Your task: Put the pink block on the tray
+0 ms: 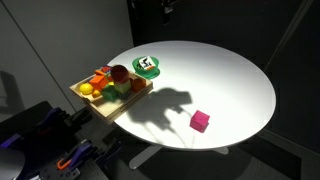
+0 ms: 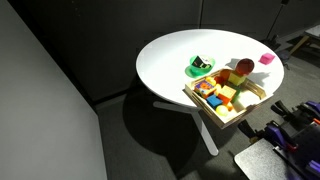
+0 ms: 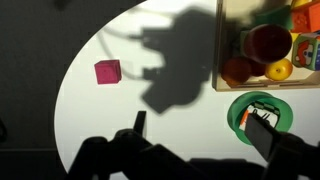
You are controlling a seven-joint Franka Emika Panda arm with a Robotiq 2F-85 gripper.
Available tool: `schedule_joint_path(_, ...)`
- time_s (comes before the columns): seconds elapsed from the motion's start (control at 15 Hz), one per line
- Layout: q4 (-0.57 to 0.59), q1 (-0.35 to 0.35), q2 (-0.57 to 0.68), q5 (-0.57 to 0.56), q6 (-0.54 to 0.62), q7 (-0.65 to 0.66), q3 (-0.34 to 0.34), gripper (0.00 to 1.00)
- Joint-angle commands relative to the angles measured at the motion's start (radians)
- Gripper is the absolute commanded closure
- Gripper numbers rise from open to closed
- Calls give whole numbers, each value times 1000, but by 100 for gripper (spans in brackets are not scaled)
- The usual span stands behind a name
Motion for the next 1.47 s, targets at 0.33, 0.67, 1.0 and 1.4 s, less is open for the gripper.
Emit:
schedule_joint_path(0.33, 96, -45, 139, -17, -5, 8, -27, 0)
schedule_joint_path(0.67, 81, -47, 139, -1, 0, 1, -25, 0)
schedule_joint_path(1.0, 89, -48, 141, -1, -1, 1, -27, 0)
schedule_joint_path(1.4, 100, -49, 155, 2, -16, 1, -29, 0)
